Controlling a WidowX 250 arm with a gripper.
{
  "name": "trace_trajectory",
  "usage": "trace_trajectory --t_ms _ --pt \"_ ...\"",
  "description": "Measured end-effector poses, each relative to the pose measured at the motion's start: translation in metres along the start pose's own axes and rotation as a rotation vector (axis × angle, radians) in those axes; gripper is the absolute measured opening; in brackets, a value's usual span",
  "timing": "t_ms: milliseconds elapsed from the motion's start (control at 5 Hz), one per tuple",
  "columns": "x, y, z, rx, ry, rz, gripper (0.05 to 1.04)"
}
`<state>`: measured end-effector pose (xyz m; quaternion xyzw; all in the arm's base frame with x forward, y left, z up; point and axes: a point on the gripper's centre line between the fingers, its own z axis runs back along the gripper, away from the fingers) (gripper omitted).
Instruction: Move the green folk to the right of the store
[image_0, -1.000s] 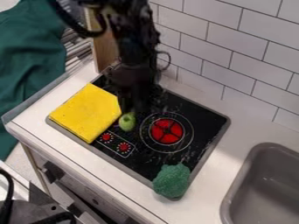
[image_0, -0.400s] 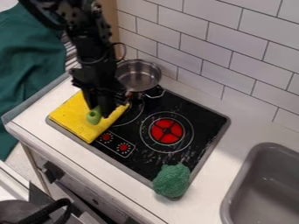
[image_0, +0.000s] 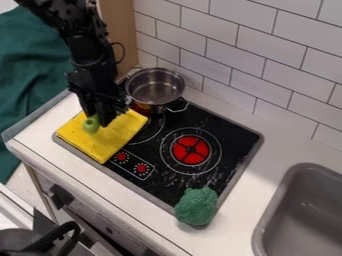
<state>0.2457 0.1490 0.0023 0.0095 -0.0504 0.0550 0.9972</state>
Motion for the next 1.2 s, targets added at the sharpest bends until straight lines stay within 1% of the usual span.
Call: trace_trajectory --t_ms 200,400,600,800,1000,1200 --pt "0.003 0.011 0.0 0.002 -0.007 0.001 0.355" --pt "0.008 0.009 -0.004 -0.024 -0.014 0.003 0.655" --pt "0.008 0.008 -0.005 -0.029 -0.014 -0.008 0.951" --pt "0.006 0.008 0.004 -0.018 0.006 -0.022 1.014" --pt "0.011 0.0 0.023 0.011 -0.004 -0.027 1.009" --pt "0.017 -0.013 0.025 -0.016 -0.02 -0.038 1.008"
